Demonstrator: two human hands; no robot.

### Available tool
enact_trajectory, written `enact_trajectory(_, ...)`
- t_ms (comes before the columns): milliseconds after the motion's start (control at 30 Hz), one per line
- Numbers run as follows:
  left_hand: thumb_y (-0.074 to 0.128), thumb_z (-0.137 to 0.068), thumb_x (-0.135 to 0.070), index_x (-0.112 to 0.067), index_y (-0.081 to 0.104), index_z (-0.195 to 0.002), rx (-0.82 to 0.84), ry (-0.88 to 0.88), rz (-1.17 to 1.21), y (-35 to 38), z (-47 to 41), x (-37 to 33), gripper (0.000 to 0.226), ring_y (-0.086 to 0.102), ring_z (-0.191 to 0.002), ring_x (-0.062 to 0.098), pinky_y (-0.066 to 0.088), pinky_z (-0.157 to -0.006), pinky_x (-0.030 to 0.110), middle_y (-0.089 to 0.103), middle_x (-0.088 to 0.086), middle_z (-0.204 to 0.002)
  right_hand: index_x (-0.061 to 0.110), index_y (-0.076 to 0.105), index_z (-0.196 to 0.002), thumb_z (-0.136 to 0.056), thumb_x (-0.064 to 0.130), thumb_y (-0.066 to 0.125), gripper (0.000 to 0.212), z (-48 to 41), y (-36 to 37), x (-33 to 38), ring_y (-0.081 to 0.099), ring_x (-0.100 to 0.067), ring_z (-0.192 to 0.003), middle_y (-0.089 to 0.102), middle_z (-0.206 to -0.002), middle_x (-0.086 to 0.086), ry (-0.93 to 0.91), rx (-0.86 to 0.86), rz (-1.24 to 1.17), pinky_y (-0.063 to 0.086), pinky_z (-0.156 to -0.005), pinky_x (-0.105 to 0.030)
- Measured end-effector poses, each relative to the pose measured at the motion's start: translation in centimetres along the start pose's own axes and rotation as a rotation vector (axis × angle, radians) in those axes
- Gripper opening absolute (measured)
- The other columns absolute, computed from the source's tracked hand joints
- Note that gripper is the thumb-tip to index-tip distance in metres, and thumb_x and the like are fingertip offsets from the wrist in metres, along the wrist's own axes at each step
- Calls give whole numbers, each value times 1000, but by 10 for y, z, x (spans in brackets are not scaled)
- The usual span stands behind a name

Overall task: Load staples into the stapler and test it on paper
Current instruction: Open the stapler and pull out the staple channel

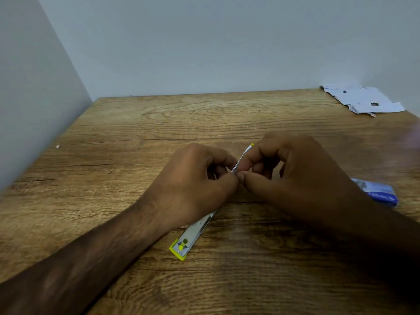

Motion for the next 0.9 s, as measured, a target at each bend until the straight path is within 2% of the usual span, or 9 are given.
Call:
enact_trajectory(167,62,-82,-27,-28,83,-96,92,4,74,5,-2,-1,26,76,-74,30,60,-67,54,80,5,-76,24,76,-75,-76,28,75,3,-1,-11,-3,64,2,-51,76,-69,8,45,1,-253,46,-48,-10)
enact_trajectory(267,63,-85,-24,-28,83,-99,173,-7,175,9,-2,1,24,74,-86,45,57,-75,64,81,16,-88,10,75,-82,-82,12,77,3,0,-28,-9,75,-18,-63,79,-73,-7,67,-26,-411,52,-51,-20)
enact_trajectory(333,63,-87,-25,-26,83,-102,200,-12,197,10,-1,0,24,72,-86,48,57,-74,64,80,17,-90,1,70,-84,-81,6,75,7,4,-36,-12,75,-28,-62,78,-75,-18,86,-38,-536,51,-46,-26)
enact_trajectory(467,65,-92,-22,-24,83,-99,195,-40,191,11,2,0,20,75,-77,31,56,-70,49,81,12,-86,-1,68,-82,-84,-5,74,8,14,-49,-21,71,-21,-56,77,-75,-20,130,-92,-585,47,-43,-27)
enact_trajectory(533,65,-95,-19,-24,83,-98,189,-43,159,10,3,1,19,75,-77,29,56,-71,49,81,10,-86,-2,68,-79,-83,-6,74,8,24,-56,-24,68,-13,-50,76,-70,-20,134,-126,-536,45,-42,-20)
enact_trajectory(633,66,-97,-18,-26,83,-97,194,-42,143,10,2,3,18,74,-86,37,57,-74,51,81,10,-88,5,72,-75,-78,4,78,7,43,-63,-24,68,-17,-50,74,-68,-21,139,-131,-464,47,-42,-20)
enact_trajectory(733,66,-96,-20,-29,83,-97,204,-35,140,11,2,4,19,77,-82,25,55,-69,38,82,5,-87,10,76,-76,-74,12,81,6,58,-66,-31,67,-18,-49,74,-64,-17,196,-118,-409,51,-44,-23)
enact_trajectory(833,66,-91,-27,-30,83,-96,213,-30,143,12,1,4,18,77,-80,21,54,-70,36,82,3,-87,11,74,-78,-72,15,85,12,64,-63,-28,64,-15,-44,74,-62,-15,227,-58,-355,48,-41,-24)
enact_trajectory(900,66,-94,-23,-28,83,-96,219,-26,154,13,1,4,18,75,-75,16,53,-69,35,82,3,-86,16,74,-84,-68,22,89,23,62,-82,-30,65,-17,-43,77,-69,-11,247,-158,-396,45,-37,-23)
Point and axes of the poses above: each hand's wrist, its own z-axis away from the middle knuckle, its own y-axis out of the palm, x = y × z, the point moved 10 cm from there along -z, towards the middle knuckle
